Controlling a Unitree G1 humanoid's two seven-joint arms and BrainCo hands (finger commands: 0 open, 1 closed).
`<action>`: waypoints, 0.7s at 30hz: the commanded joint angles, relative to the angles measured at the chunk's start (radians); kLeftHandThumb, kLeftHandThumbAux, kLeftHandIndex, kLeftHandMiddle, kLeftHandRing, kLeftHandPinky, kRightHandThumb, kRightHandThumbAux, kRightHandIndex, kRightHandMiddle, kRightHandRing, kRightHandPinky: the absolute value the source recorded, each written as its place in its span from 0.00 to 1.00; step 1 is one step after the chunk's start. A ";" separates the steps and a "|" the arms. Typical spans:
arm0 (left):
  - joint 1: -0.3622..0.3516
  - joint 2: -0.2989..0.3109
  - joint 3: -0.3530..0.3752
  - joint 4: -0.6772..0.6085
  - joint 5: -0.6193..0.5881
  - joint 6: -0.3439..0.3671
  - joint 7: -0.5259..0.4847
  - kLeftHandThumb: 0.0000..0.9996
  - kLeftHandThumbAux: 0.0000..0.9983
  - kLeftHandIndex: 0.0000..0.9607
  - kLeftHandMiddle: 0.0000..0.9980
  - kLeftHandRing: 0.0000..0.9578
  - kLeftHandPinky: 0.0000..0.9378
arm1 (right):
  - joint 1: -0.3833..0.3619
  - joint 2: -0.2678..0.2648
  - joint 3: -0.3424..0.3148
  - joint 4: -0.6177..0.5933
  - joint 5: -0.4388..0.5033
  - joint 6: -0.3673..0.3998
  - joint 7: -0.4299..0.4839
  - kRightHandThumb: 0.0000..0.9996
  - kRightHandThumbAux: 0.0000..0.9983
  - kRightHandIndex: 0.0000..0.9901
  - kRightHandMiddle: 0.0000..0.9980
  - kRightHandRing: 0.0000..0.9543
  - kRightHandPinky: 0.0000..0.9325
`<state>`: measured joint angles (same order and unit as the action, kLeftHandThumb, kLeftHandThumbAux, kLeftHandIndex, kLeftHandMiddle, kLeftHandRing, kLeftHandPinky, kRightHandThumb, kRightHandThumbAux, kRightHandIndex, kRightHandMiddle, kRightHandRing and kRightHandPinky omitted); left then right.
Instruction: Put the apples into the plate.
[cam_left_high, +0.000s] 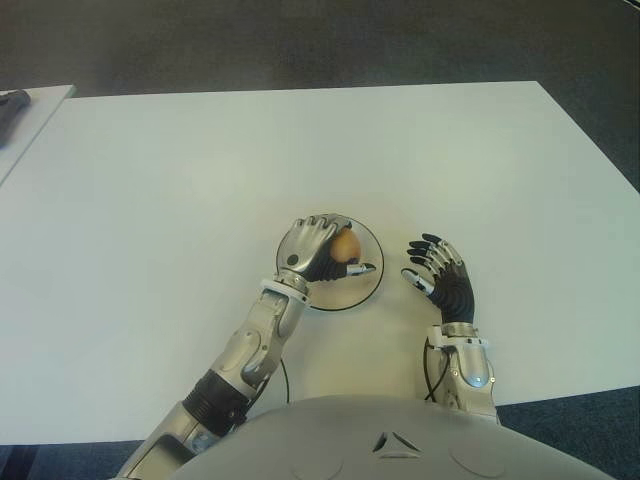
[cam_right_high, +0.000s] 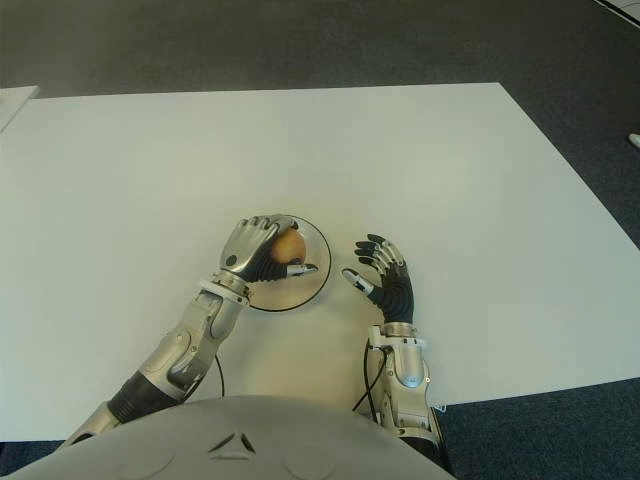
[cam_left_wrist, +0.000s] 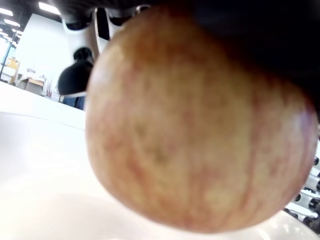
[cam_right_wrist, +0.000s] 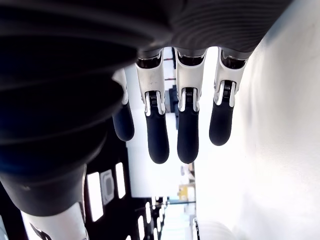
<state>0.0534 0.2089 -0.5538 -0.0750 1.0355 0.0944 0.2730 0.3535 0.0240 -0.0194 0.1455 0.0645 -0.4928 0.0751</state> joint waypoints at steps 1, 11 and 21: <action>-0.016 0.005 0.009 -0.022 0.062 0.035 0.017 0.28 0.32 0.12 0.10 0.09 0.10 | 0.050 0.007 0.001 0.118 0.011 0.084 0.007 0.66 0.80 0.22 0.37 0.35 0.30; -0.023 0.027 0.005 -0.033 0.097 0.039 -0.005 0.19 0.21 0.00 0.00 0.00 0.00 | 0.047 0.006 -0.006 0.123 0.024 0.101 0.014 0.63 0.79 0.23 0.36 0.35 0.35; -0.034 0.047 0.001 -0.015 0.096 0.017 0.015 0.18 0.20 0.00 0.00 0.00 0.00 | 0.044 0.003 -0.005 0.133 0.012 0.089 0.008 0.58 0.78 0.23 0.34 0.36 0.38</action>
<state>0.0182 0.2450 -0.5542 -0.1075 1.1211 0.1161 0.2819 0.3458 0.0216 -0.0225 0.1520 0.0778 -0.4927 0.0880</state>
